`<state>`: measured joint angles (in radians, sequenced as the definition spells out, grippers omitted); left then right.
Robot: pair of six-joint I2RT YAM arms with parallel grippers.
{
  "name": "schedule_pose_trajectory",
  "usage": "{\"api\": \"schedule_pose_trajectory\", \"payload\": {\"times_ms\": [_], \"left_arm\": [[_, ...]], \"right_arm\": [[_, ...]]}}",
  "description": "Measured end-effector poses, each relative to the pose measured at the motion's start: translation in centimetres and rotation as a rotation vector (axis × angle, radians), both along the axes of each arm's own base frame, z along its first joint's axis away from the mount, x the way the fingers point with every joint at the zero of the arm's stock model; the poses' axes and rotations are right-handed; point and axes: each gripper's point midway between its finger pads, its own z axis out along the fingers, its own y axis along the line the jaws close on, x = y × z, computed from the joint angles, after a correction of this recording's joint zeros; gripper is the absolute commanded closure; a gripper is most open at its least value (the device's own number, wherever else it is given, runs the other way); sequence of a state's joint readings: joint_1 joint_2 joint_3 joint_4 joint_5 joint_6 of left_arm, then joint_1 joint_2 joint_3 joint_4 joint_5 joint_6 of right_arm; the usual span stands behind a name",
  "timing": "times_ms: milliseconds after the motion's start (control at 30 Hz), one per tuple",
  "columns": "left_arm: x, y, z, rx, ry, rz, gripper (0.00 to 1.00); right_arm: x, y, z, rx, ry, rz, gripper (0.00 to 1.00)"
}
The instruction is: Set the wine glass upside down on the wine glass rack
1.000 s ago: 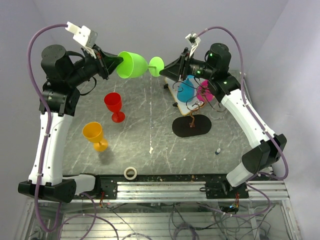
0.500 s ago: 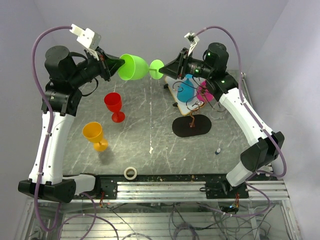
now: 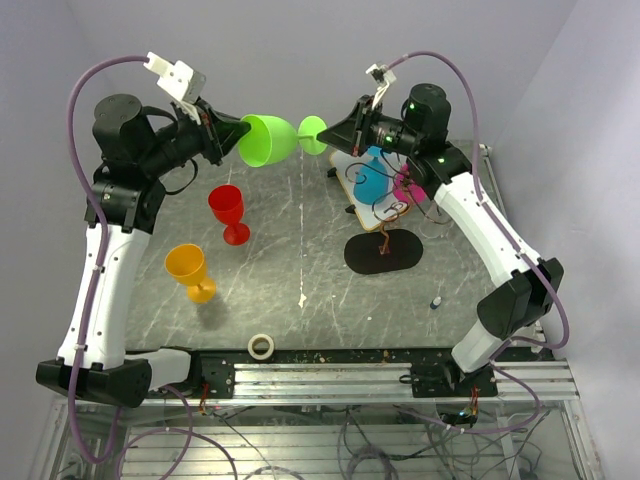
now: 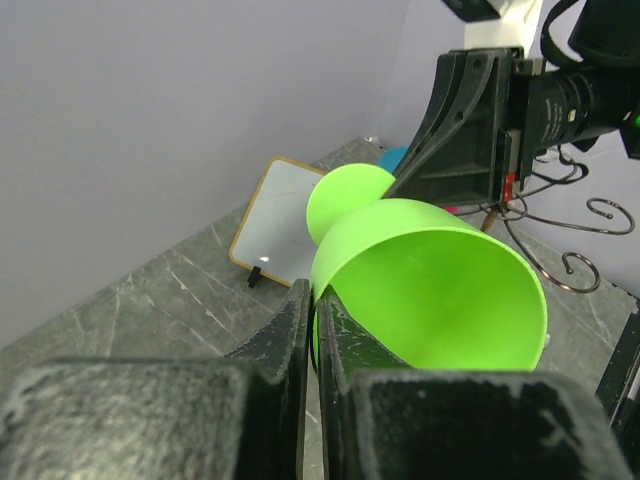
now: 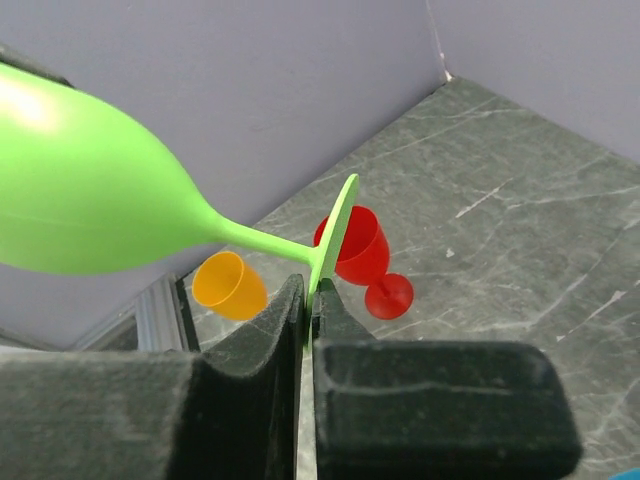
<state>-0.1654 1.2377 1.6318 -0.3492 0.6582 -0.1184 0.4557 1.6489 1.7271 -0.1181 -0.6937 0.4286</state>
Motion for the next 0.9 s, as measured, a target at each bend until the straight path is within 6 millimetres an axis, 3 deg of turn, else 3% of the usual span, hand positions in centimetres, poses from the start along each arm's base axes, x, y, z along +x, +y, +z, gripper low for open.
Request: {"api": "schedule_pose_trajectory", "payload": {"times_ms": [300, 633, 900], "left_arm": [[0.0, 0.0, -1.3, 0.009, 0.024, 0.001, 0.74], [-0.3, 0.3, -1.4, 0.016, 0.013, 0.018, 0.38], [-0.1, 1.1, -1.6, 0.041, -0.004, 0.071, 0.26]], "right_arm": [[1.2, -1.0, 0.8, -0.023, -0.045, -0.064, 1.00], [2.9, -4.2, 1.1, -0.030, -0.058, -0.122, 1.00], [3.1, -6.5, 1.9, -0.043, -0.108, -0.153, 1.00]]}}
